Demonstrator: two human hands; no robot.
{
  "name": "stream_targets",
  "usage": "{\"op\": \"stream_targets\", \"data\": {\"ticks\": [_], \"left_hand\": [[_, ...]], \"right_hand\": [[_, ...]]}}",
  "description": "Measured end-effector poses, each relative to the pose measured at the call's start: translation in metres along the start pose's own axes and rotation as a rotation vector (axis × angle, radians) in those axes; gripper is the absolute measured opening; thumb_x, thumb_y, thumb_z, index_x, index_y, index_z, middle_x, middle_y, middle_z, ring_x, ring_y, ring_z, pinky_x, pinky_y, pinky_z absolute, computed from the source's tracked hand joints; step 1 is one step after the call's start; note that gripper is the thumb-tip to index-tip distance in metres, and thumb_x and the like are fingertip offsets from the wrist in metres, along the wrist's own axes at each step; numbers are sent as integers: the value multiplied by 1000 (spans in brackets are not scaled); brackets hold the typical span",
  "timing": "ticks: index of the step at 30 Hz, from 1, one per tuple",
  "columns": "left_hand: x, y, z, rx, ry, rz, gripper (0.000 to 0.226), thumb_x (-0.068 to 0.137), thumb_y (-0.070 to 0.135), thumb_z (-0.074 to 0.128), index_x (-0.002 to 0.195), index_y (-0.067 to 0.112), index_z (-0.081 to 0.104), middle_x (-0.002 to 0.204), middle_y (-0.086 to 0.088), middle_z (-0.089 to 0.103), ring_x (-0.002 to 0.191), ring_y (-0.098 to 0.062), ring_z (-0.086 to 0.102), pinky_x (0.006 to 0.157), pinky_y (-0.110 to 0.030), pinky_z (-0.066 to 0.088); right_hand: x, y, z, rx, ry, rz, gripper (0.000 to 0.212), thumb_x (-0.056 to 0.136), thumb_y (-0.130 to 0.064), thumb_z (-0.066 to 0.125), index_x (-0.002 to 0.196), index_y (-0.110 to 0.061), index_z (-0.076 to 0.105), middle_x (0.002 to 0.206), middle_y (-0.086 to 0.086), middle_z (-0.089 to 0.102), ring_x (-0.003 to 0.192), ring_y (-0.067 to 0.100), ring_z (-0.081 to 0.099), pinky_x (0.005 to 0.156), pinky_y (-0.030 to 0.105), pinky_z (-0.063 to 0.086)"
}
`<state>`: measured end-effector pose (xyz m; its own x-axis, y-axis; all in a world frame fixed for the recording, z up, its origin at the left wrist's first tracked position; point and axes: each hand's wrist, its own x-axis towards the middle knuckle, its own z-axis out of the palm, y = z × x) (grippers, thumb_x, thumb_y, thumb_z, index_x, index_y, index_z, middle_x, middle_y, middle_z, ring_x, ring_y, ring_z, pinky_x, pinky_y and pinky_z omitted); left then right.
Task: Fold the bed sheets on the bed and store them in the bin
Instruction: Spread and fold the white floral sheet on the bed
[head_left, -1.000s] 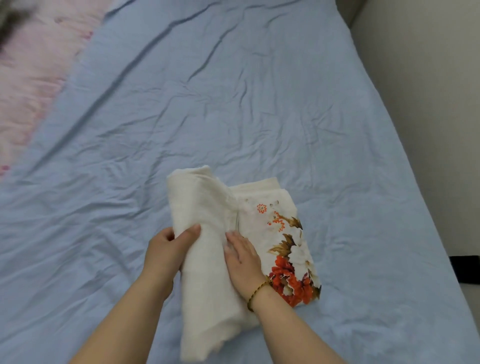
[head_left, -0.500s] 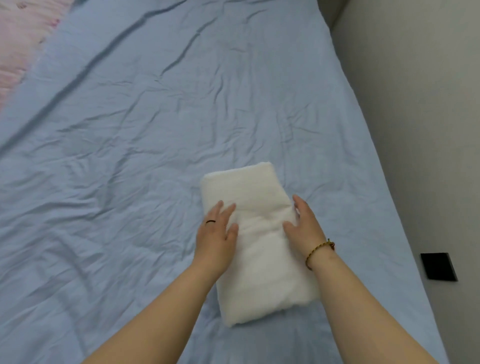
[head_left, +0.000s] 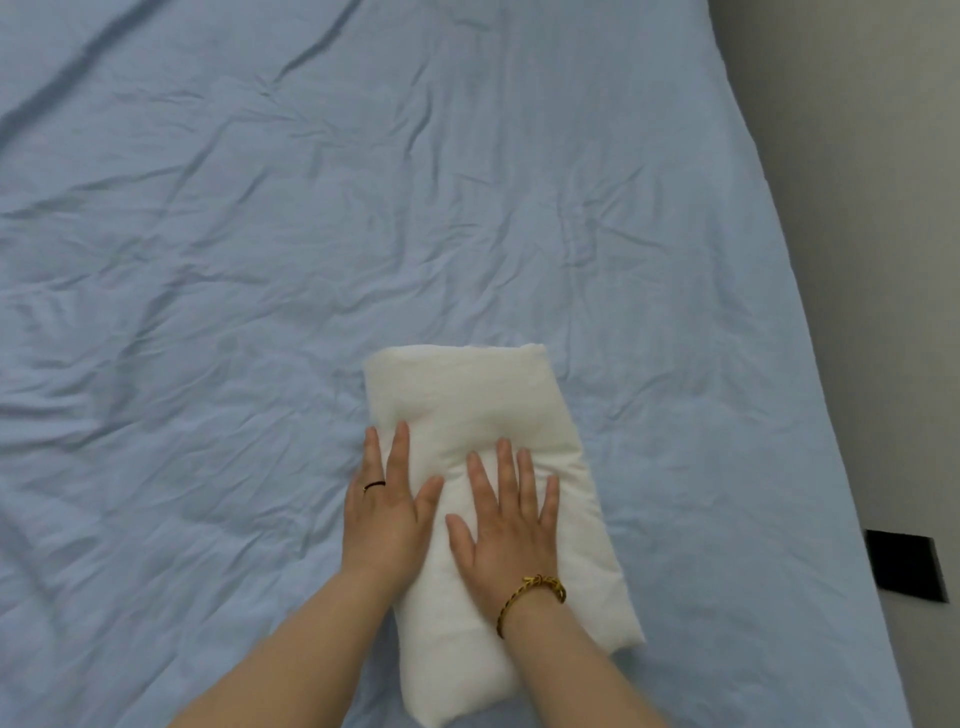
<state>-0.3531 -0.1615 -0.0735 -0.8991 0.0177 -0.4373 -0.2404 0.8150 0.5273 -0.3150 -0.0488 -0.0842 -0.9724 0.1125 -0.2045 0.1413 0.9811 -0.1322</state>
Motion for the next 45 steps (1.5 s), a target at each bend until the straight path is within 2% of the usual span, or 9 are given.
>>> {"op": "stream_targets", "data": {"ticks": [4, 11, 15, 20, 23, 27, 36, 39, 45], "left_hand": [[2, 1, -6, -68, 47, 25, 82, 79, 60, 37, 147, 18, 18, 157, -10, 4, 144, -23, 11, 114, -30, 9], [65, 29, -48, -214, 40, 104, 86, 79, 49, 63, 146, 16, 21, 152, -5, 23, 140, -18, 21, 109, -21, 17], [86, 39, -62, -57, -192, 73, 57, 68, 56, 67, 113, 24, 55, 104, 4, 56, 106, -19, 52, 76, -25, 38], [72, 39, -69, -210, -133, 138, 53, 53, 59, 57, 89, 20, 62, 81, 16, 53, 80, -8, 52, 63, -9, 37], [64, 40, -64, -236, -56, 281, 78, 46, 69, 47, 96, 12, 67, 92, 15, 53, 91, -6, 47, 73, 0, 35], [61, 31, -63, -161, 57, 379, 78, 49, 63, 39, 92, 6, 70, 105, 16, 39, 101, -4, 33, 81, 5, 22], [78, 20, -75, -121, -295, 279, 79, 49, 71, 44, 77, -2, 61, 69, -8, 55, 86, -12, 50, 84, 7, 19], [86, 18, -72, -341, -358, 126, 52, 58, 60, 65, 68, 11, 50, 59, 6, 45, 60, -8, 43, 59, -19, 34], [93, 11, -64, -401, -247, 48, 20, 85, 31, 62, 82, 35, 43, 56, 7, 44, 51, -4, 42, 54, -20, 33]], "right_hand": [[3, 4, 11, 27, 91, -32, 60, 76, -49, 34, 130, -22, 38, 139, 5, 33, 144, 16, -14, 109, 43, 5], [39, 29, -29, 511, 417, 244, 62, 74, -42, 47, 128, -13, 43, 132, 18, 51, 119, 25, 40, 97, 35, 26], [85, 46, -62, 1075, -112, 547, 73, 85, -31, 62, 145, -13, 23, 145, 6, 36, 129, 19, 39, 102, 23, 29], [95, 45, -81, 785, -75, 386, 59, 81, -42, 63, 130, -17, 43, 132, 4, 43, 116, 19, 43, 96, 29, 35], [98, 24, -100, 390, -20, -45, 90, 63, -68, 36, 141, -24, 32, 150, 1, 25, 139, 21, 19, 112, 32, 6], [119, -9, -119, 115, -385, -408, 55, 85, -54, 44, 134, -29, 42, 139, -7, 46, 131, 12, 37, 112, 32, 10], [130, -11, -118, 74, -615, -277, 43, 89, -57, 38, 83, -21, 59, 83, -4, 54, 83, 16, 46, 63, 26, 31], [141, -16, -103, 142, -599, -195, 50, 91, -56, 35, 54, -22, 41, 61, -6, 43, 59, 10, 41, 52, 24, 28], [151, -23, -77, 147, -523, -146, 45, 96, -44, 32, 60, -20, 43, 65, -5, 47, 69, 17, 49, 53, 24, 30]]}}
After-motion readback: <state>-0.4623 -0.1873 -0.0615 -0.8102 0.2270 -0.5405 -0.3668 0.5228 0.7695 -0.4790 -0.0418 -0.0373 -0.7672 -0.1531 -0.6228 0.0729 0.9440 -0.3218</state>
